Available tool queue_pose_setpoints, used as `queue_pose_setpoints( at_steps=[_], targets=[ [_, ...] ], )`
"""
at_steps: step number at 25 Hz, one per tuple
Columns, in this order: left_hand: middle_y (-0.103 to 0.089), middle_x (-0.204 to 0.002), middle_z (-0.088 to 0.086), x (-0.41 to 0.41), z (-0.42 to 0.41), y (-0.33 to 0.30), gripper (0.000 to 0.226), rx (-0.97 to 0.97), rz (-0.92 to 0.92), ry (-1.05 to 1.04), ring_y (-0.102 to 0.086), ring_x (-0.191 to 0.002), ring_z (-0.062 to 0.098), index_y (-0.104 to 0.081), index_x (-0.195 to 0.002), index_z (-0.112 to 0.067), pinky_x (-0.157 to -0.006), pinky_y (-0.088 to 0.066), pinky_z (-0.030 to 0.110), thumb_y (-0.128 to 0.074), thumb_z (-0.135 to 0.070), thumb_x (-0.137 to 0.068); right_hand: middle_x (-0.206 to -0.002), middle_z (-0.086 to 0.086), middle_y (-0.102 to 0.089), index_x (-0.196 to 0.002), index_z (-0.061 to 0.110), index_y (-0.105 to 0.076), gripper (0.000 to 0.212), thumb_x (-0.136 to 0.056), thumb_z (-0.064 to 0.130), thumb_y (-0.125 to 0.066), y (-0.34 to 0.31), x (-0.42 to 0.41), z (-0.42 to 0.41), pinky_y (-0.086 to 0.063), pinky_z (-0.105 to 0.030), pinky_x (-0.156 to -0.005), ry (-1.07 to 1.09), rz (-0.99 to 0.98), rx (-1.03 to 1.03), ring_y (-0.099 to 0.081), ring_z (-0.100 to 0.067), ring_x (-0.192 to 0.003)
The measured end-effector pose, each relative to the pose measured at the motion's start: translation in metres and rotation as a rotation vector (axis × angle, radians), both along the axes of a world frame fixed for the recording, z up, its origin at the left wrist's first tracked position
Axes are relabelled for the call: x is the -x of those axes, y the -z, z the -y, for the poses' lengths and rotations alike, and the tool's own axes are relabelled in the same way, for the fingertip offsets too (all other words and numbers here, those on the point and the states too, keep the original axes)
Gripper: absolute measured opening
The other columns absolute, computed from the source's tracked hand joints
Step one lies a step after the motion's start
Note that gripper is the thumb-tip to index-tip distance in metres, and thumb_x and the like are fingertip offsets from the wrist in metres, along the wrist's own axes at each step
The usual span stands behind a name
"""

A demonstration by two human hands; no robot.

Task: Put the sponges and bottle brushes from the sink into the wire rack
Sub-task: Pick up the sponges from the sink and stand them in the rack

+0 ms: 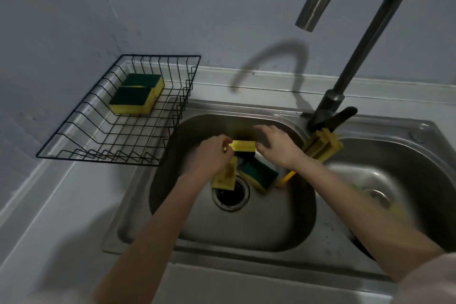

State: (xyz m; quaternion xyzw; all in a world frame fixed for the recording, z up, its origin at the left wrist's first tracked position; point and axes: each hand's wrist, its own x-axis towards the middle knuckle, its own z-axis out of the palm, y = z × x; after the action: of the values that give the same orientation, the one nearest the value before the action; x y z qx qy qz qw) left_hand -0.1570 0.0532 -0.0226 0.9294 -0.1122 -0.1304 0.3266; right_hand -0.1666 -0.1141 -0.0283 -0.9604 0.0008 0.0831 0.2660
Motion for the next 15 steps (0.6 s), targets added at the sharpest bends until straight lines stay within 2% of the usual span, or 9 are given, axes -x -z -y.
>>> queue_pose_setpoints(
  at_steps=[5, 8, 12, 15],
  targets=[
    [-0.061, -0.119, 0.015, -0.008, 0.015, 0.052, 0.031, -0.081, -0.149, -0.048, -0.057, -0.109, 0.028, -0.056, -0.118, -0.007, -0.091, -0.046, 0.038, -0.046, -0.016, -0.090, -0.133, -0.020, -0.045, -0.137, 0.012, -0.035, 0.051, -0.089, 0.017, -0.051, 0.046, -0.011, 0.011, -0.036, -0.040, -0.106, 0.015, -0.132, -0.013, -0.042, -0.035, -0.125],
    [-0.060, -0.119, 0.015, -0.012, 0.019, 0.082, 0.030, -0.123, -0.215, -0.041, -0.056, -0.108, 0.030, -0.056, -0.115, -0.009, -0.091, -0.048, 0.041, -0.048, -0.020, -0.089, -0.138, -0.019, -0.040, -0.140, 0.011, -0.030, 0.056, -0.088, 0.016, -0.052, 0.070, -0.017, 0.011, -0.035, -0.041, -0.109, 0.049, -0.230, -0.032, -0.040, -0.034, -0.128],
    [-0.044, -0.135, 0.017, -0.020, 0.022, 0.114, 0.043, -0.229, -0.242, -0.052, -0.043, -0.122, 0.036, -0.045, -0.127, -0.011, -0.099, -0.041, 0.044, -0.050, -0.027, -0.088, -0.142, -0.021, -0.032, -0.143, 0.013, -0.021, 0.065, -0.087, 0.017, -0.055, 0.101, -0.021, 0.011, -0.031, -0.042, -0.111, 0.083, -0.348, -0.040, -0.034, -0.037, -0.131],
    [-0.031, -0.145, 0.017, -0.022, 0.026, 0.130, 0.047, -0.215, -0.287, -0.073, -0.030, -0.131, 0.038, -0.039, -0.132, -0.011, -0.105, -0.035, 0.046, -0.050, -0.027, -0.088, -0.144, -0.021, -0.026, -0.142, 0.016, -0.020, 0.067, -0.087, 0.025, -0.055, 0.121, -0.024, 0.010, -0.028, -0.045, -0.113, 0.085, -0.439, 0.005, -0.028, -0.039, -0.133]
  ],
)
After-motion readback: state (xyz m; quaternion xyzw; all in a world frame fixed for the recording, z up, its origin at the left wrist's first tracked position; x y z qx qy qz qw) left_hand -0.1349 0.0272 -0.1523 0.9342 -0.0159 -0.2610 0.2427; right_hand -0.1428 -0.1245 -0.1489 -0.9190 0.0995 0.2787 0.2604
